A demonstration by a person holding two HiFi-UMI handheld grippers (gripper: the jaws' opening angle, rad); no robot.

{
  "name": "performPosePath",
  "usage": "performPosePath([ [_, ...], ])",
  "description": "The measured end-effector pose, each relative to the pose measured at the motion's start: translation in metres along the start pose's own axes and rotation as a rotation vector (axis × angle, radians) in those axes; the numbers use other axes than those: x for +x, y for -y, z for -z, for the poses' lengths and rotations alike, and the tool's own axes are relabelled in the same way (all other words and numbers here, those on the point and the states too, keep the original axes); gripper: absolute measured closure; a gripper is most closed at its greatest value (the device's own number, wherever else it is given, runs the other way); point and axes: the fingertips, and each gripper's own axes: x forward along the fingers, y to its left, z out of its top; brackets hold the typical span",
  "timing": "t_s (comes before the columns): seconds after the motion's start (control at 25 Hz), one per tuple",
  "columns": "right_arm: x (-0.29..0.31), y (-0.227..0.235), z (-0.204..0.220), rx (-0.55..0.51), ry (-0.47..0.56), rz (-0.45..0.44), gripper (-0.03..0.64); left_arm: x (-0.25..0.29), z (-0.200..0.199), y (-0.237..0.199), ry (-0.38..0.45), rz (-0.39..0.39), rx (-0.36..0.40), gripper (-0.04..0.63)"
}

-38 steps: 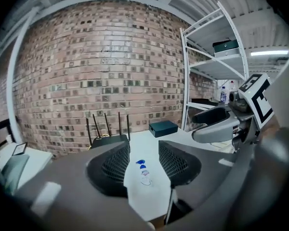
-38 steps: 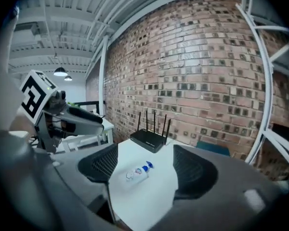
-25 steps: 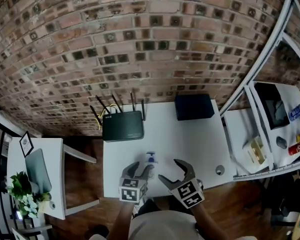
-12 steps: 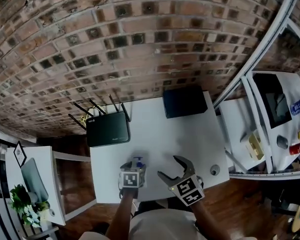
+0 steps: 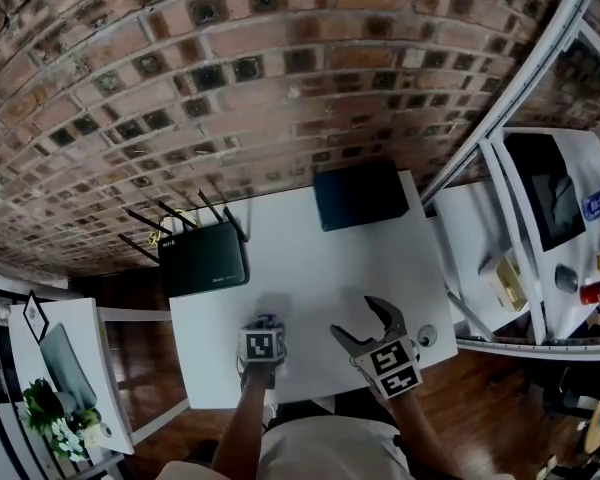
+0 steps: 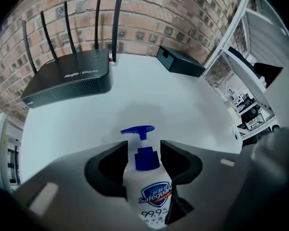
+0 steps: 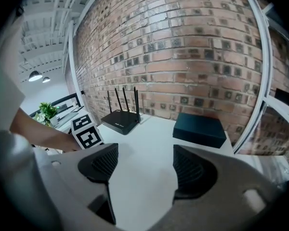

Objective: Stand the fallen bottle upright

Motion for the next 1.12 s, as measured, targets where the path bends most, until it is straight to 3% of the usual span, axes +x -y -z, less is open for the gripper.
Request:
performPosePath([
  [0.08, 0.002, -0.001, 0.000, 0.002, -0.002, -0.006, 0.273, 0.003, -0.014, -0.002, 0.049, -0.001, 0.033, 0.365],
  [0.24, 0.006, -0.012, -0.002, -0.004, 0.002, -0.029, 0.273, 0.000, -0.002, -0.009, -0.031, -0.051, 0.072, 0.426],
  [0.4, 0.007, -0.020, -0.007, -0.026, 0.009, -0.043, 0.273, -0.011, 0.009, -0.002, -0.025, -0.028, 0.009, 0.429],
  [0.76, 0.012, -0.028, -0.022, -0.059, 0.015, -0.047, 0.273, -0.068, -0.055, -0.028, 0.325, -0.111, 0.029, 0.431],
  [1.12, 0.017, -0.053, -0.033, -0.103, 0.025, -0.084, 0.273, -0.118, -0.069, -0.036, 0.597, -0.169, 0.074, 0.433],
])
